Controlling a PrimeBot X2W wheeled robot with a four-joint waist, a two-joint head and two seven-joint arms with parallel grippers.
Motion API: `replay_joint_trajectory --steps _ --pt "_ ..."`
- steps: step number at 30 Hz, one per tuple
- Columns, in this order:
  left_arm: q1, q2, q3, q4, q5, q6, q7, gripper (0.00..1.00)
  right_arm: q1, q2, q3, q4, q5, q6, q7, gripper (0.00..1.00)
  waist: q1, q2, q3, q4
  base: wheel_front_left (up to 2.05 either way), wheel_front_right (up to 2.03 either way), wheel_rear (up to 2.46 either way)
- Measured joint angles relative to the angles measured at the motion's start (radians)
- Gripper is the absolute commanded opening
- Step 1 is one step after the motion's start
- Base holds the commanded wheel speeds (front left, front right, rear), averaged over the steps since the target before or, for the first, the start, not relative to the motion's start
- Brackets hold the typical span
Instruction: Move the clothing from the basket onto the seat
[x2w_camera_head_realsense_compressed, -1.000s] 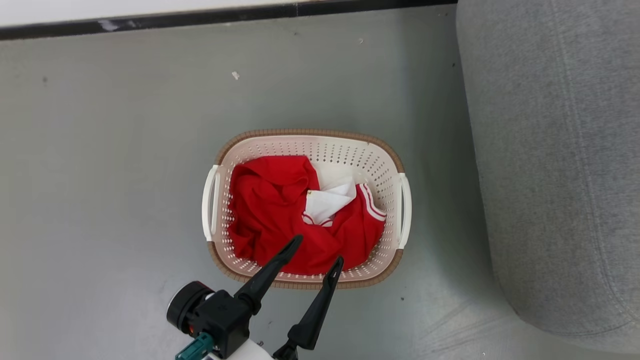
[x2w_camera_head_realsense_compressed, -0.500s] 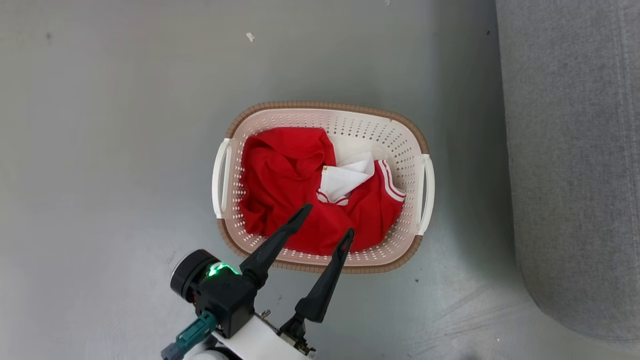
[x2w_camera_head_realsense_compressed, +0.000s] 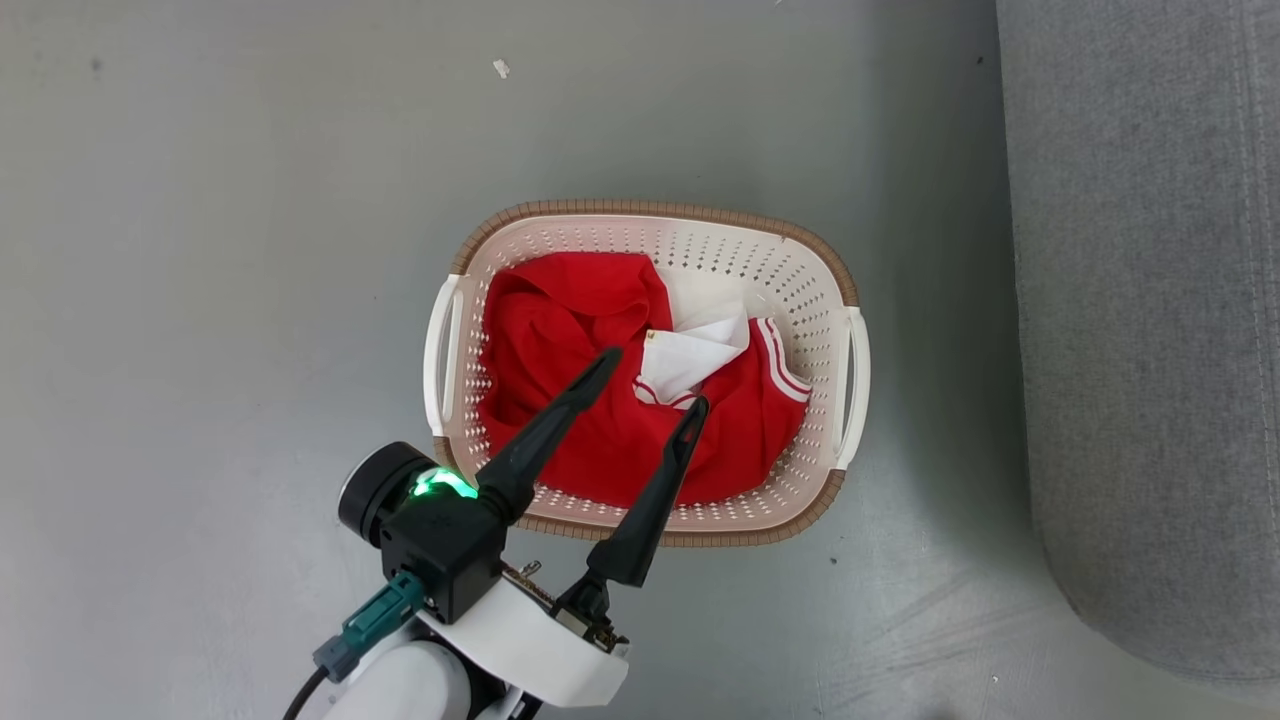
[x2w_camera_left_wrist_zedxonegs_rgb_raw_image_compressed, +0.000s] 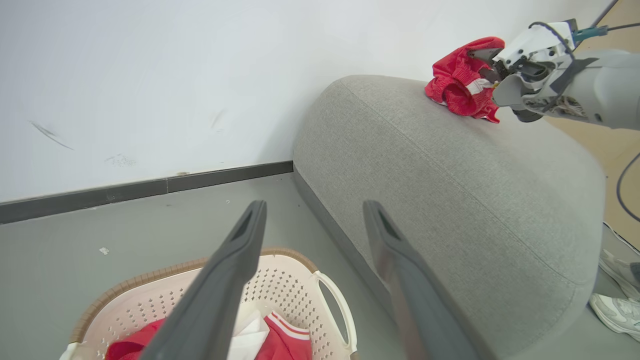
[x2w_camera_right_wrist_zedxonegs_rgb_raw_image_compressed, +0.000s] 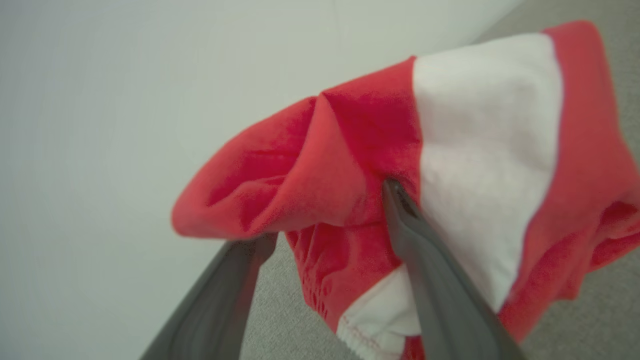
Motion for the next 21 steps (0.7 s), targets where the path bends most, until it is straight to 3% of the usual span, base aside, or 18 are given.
replay_joint_trajectory --steps 10,21 --pt "-0.031 -0.011 0.014 0.054 -0.019 -0.016 -0.031 1.0 0.067 0.034 0.081 -0.055 -0.015 0.0 -0.001 1.0 0.0 0.0 -0.033 -0.016 0.0 0.0 0.0" --pt "-0.04 -0.022 0.043 0.123 -0.044 -0.03 -0.081 1.0 0.188 0.082 0.189 -0.237 -0.02 0.0 -0.002 1.0 0.0 0.0 -0.095 -0.037 0.0 0.0 0.0"
